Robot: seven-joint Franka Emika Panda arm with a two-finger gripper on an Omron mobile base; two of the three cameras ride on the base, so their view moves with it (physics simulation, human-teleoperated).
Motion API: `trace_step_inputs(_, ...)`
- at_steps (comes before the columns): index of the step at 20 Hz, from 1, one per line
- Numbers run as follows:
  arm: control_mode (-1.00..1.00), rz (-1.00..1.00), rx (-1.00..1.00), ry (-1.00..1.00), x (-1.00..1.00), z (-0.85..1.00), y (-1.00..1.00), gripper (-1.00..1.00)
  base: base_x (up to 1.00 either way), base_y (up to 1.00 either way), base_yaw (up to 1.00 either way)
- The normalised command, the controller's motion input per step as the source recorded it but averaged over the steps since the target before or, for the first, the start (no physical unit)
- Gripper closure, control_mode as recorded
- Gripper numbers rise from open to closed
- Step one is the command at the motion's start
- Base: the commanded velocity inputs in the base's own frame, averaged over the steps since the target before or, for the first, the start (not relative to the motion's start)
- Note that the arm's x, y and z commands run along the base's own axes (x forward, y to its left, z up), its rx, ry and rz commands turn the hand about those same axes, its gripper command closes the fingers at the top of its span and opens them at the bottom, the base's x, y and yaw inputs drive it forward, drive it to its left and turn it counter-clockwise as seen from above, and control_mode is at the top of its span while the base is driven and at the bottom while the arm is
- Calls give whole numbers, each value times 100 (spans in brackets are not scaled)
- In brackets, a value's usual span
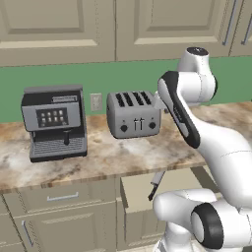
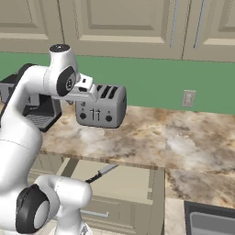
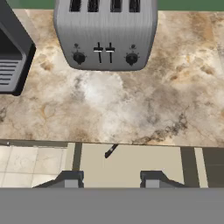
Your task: Pick up the knife from the drawer and place it on the cutting board. Then place the meat from the plate to the cutting board.
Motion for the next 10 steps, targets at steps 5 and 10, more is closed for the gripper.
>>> trace_step_inputs(5,-100,0,0,0,-25,0,0,-100,0,0,0)
trace_step_inputs(10,-100,5,0,3,-41,-1,10,-100,0,0,0)
